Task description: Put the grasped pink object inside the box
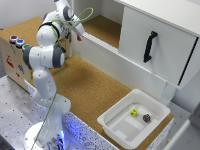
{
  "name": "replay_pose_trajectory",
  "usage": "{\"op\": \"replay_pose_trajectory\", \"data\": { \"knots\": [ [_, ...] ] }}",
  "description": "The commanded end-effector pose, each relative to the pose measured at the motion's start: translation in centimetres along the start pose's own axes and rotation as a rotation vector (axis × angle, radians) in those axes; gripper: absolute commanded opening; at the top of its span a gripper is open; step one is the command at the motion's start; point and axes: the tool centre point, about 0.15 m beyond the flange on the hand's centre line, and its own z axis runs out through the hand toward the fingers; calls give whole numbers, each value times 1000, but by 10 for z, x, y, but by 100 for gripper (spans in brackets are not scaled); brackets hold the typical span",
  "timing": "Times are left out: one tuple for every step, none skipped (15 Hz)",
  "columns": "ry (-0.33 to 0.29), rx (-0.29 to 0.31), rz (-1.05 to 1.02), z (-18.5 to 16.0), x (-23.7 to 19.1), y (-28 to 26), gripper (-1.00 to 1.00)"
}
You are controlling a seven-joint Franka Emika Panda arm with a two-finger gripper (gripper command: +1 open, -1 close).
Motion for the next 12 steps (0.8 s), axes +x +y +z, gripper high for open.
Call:
{"op": "replay_pose_trajectory", "data": {
  "knots": [
    [64, 244, -109, 45, -42, 120, -100],
    [53, 247, -117, 53, -45, 136, -100],
    [39, 251, -117, 61, -48, 151, -100],
    [23, 250, -112, 70, -51, 169, -100],
    [6, 239, -99, 77, -55, 186, -100],
    [-18, 218, -83, 83, -57, 201, -100],
    [-56, 208, -61, 87, -60, 217, -100],
    [-78, 198, -31, 87, -66, 241, -100],
    [-96, 148, -19, 88, -69, 261, -100],
    [-115, 104, -13, 91, -72, 281, -100],
    [-139, 63, -10, 93, -74, 302, -100],
    [-157, 31, -17, 94, -73, 319, -100]
  ]
}}
